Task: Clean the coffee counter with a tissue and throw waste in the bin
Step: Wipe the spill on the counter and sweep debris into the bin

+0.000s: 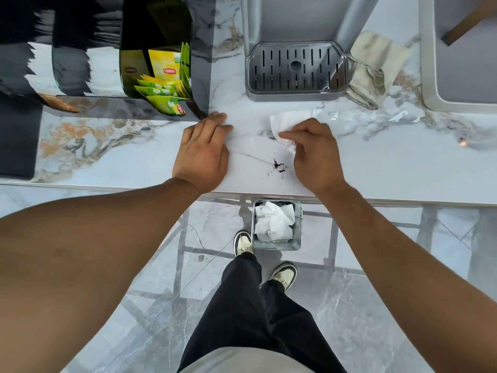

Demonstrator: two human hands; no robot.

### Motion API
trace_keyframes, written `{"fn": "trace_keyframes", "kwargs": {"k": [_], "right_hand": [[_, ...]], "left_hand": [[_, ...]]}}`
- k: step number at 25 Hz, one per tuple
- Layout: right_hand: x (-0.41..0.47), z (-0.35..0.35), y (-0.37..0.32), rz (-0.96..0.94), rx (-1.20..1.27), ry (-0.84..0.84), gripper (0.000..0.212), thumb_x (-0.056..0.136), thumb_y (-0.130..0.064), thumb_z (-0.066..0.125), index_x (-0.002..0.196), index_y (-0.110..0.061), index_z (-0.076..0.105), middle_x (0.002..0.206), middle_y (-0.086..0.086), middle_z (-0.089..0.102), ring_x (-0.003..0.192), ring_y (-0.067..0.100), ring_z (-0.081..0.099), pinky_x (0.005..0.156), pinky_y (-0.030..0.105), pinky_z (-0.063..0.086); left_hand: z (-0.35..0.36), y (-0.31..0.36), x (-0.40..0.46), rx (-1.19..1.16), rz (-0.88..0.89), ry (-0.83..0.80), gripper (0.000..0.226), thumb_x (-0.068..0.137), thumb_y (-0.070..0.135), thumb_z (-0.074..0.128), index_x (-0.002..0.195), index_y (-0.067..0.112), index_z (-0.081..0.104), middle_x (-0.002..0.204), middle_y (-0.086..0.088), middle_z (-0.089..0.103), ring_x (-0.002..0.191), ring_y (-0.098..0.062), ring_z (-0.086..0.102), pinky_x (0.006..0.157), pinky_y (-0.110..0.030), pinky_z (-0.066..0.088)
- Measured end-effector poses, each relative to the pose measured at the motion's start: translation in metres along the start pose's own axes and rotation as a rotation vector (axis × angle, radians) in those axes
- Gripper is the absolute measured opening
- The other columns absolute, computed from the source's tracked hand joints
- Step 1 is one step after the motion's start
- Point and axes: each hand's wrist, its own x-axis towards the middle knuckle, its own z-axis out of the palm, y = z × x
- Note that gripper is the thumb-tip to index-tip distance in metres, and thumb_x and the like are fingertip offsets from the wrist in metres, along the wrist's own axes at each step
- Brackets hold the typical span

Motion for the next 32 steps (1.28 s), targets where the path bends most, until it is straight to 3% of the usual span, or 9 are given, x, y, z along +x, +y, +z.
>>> {"fn": "trace_keyframes", "kwargs": {"k": [5,8,10,13,15,21,25,27,32], "right_hand": [[0.004,-0.004,0.001,-0.404,0.055,-0.353,0.051,0.07,0.027,0.05,0.098,-0.005,0.076,0.097,0.014,0.067,0.089,0.035,0.056,0.082,0.037,0.048],[0.006,-0.012,0.009,-0.393,0.098,-0.421,0.047,0.071,0.026,0.052,0.093,-0.006,0.078,0.095,0.012,0.069,0.089,0.034,0.06,0.081,0.037,0.05],[0.009,-0.013,0.014,-0.257,0.141,-0.333,0.045,0.075,0.024,0.052,0.094,-0.007,0.078,0.097,0.011,0.069,0.092,0.031,0.061,0.084,0.04,0.051],[-0.001,-0.013,0.019,0.019,0.192,-0.055,0.042,0.079,0.018,0.049,0.096,-0.009,0.078,0.1,0.011,0.069,0.096,0.028,0.064,0.088,0.043,0.052],[-0.01,-0.013,0.02,0.101,0.141,0.051,0.042,0.079,0.013,0.048,0.096,-0.011,0.078,0.1,0.009,0.07,0.096,0.027,0.065,0.089,0.041,0.052],[-0.044,0.002,-0.011,0.096,0.025,0.036,0.038,0.08,0.011,0.053,0.1,-0.012,0.076,0.102,0.007,0.067,0.099,0.026,0.061,0.092,0.016,0.04],[-0.049,-0.014,0.002,0.358,0.111,0.241,0.034,0.083,0.007,0.053,0.104,-0.01,0.075,0.111,0.012,0.064,0.103,0.025,0.063,0.097,0.027,0.047],[-0.056,-0.017,0.005,0.45,0.085,0.298,0.033,0.085,0.004,0.052,0.106,-0.01,0.074,0.112,0.013,0.062,0.103,0.026,0.063,0.096,0.025,0.046],[-0.07,0.005,-0.021,0.321,0.078,0.163,0.033,0.085,0.005,0.054,0.108,-0.009,0.073,0.108,0.014,0.061,0.101,0.025,0.061,0.093,0.017,0.04]], "left_hand": [[0.003,-0.003,0.0,-0.004,0.004,0.007,0.039,0.091,0.016,0.04,0.126,0.007,0.055,0.145,-0.012,0.049,0.138,-0.03,0.042,0.105,-0.045,0.035],[0.002,-0.002,0.0,0.001,0.005,0.002,0.039,0.091,0.016,0.04,0.126,0.007,0.055,0.145,-0.012,0.049,0.138,-0.03,0.042,0.105,-0.045,0.035],[0.002,-0.001,0.001,-0.013,0.005,0.007,0.039,0.091,0.015,0.04,0.126,0.007,0.056,0.145,-0.012,0.049,0.138,-0.03,0.042,0.105,-0.046,0.035],[0.005,-0.004,0.0,-0.006,0.01,0.02,0.039,0.091,0.015,0.04,0.126,0.007,0.055,0.145,-0.012,0.049,0.137,-0.03,0.042,0.104,-0.046,0.036],[0.005,-0.004,0.001,-0.006,0.008,0.018,0.039,0.091,0.015,0.04,0.126,0.008,0.055,0.145,-0.012,0.049,0.138,-0.03,0.041,0.105,-0.046,0.035],[0.006,-0.004,0.001,-0.004,0.011,0.019,0.039,0.091,0.016,0.039,0.126,0.008,0.055,0.145,-0.012,0.049,0.138,-0.03,0.042,0.104,-0.046,0.035],[0.006,-0.005,0.001,-0.002,0.014,0.021,0.04,0.091,0.017,0.038,0.127,0.009,0.054,0.145,-0.012,0.048,0.138,-0.03,0.041,0.105,-0.046,0.035],[0.006,-0.004,0.0,0.0,0.012,0.02,0.04,0.091,0.017,0.038,0.127,0.008,0.054,0.145,-0.012,0.049,0.138,-0.03,0.041,0.104,-0.046,0.035],[0.006,-0.005,0.001,0.004,0.023,0.025,0.039,0.091,0.017,0.038,0.127,0.009,0.053,0.145,-0.012,0.049,0.137,-0.031,0.042,0.103,-0.046,0.035]]}}
